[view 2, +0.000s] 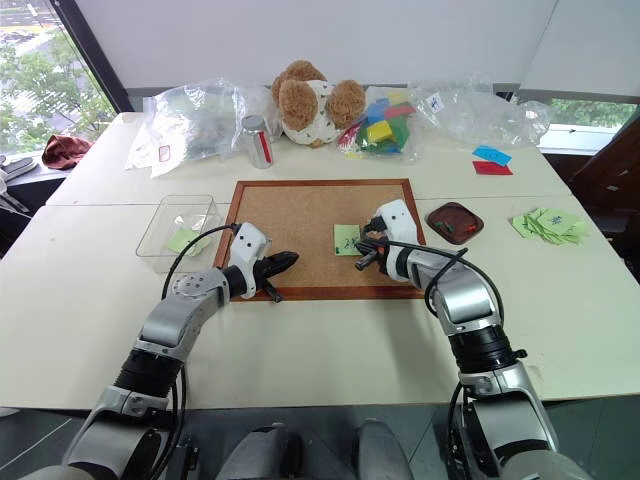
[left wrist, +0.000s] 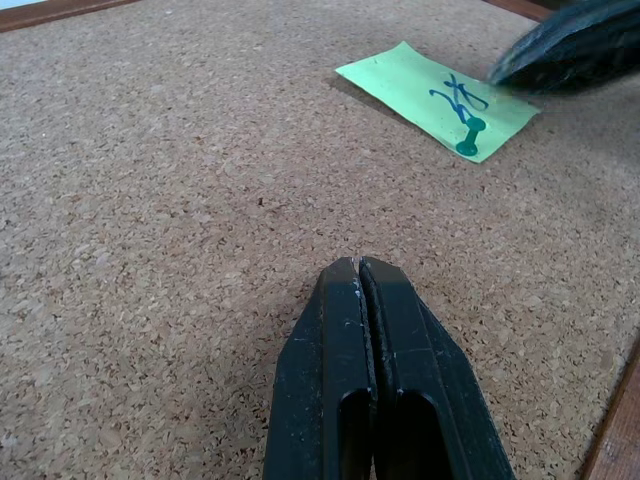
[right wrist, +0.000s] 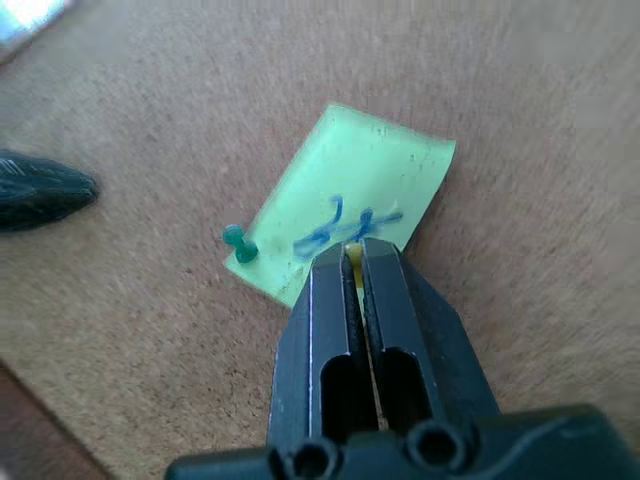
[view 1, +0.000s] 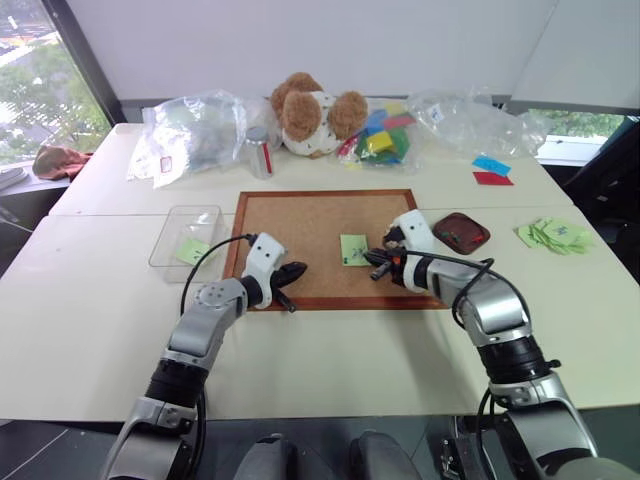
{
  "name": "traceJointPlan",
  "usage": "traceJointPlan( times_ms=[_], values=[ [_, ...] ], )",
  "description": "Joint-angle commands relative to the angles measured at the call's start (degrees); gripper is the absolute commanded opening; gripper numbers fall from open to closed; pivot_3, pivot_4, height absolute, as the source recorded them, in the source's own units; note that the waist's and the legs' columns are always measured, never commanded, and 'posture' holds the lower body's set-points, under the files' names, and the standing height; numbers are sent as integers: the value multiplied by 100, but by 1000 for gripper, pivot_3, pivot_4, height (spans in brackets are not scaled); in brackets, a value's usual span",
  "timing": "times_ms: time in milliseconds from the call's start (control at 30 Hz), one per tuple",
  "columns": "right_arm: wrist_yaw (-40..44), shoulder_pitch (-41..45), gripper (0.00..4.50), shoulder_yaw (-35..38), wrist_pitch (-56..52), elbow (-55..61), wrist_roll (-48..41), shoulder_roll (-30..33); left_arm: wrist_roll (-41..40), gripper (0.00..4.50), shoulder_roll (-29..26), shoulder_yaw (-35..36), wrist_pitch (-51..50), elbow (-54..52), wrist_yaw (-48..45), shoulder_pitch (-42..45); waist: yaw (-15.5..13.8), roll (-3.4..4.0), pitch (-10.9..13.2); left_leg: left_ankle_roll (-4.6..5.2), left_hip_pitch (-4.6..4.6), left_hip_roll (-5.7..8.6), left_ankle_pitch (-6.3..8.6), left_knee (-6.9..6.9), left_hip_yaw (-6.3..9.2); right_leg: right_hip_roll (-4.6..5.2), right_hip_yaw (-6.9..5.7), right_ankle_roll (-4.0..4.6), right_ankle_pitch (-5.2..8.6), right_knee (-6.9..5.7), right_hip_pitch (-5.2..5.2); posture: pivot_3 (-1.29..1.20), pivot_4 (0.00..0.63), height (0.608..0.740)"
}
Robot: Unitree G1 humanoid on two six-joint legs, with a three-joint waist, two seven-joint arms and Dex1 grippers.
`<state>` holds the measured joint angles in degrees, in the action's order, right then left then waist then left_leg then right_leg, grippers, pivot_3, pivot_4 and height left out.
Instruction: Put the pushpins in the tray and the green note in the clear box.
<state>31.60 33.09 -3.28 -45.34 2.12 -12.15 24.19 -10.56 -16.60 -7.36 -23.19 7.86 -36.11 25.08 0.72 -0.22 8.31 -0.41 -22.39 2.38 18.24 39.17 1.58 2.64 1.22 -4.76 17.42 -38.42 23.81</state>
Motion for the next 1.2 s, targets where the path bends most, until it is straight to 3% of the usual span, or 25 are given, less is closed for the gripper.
traceJointPlan(
  times_ms=[33, 267, 533, 833, 1100, 1200],
  values=[
    [-144, 219, 14, 574, -138, 339, -189, 197, 97, 0, -15, -112, -122, 189, -16, -154, -1, 0, 0, 0, 0, 0, 0, 1, 0, 0, 0, 0, 0, 1, -2, 0, 150, 740],
    [-665, 399, 14, 1146, 221, -484, 77, 542, 96, 0, -9, -127, -98, 229, -27, -136, 0, -1, 0, 2, 7, 0, 1, 0, 1, 0, 0, 0, 0, 8, -12, 0, 150, 740],
    [-1463, 909, 14, 1468, 1215, -2487, 517, 774, 105, 0, 9, -134, -75, 249, -29, -123, 2, 0, -1, 2, 9, 0, 1, 0, -1, 0, 0, 0, 0, 7, -14, 0, 150, 740],
    [-1492, 1364, 14, 1611, 1798, -4031, 349, 681, 106, 0, -10, -128, -98, 200, -24, -154, 9, 2, -2, 2, 10, 0, 0, 1, -3, 0, 1, 0, 0, 7, -17, 0, 150, 740],
    [-1309, 1484, 14, 1614, 1997, -4470, 273, 649, 100, 0, -18, -119, -120, 149, -5, -181, 11, 2, -2, 2, 10, 0, 1, 1, -2, 0, 1, 0, 0, 8, -19, 0, 150, 740],
    [-1311, 1472, 873, 1612, 2020, -4455, 269, 649, 101, 0, -23, -116, -121, 141, -1, -186, 12, 2, -2, 2, 10, 0, 0, 1, -2, 0, 1, 0, 0, 8, -19, 0, 150, 740]
  ],
)
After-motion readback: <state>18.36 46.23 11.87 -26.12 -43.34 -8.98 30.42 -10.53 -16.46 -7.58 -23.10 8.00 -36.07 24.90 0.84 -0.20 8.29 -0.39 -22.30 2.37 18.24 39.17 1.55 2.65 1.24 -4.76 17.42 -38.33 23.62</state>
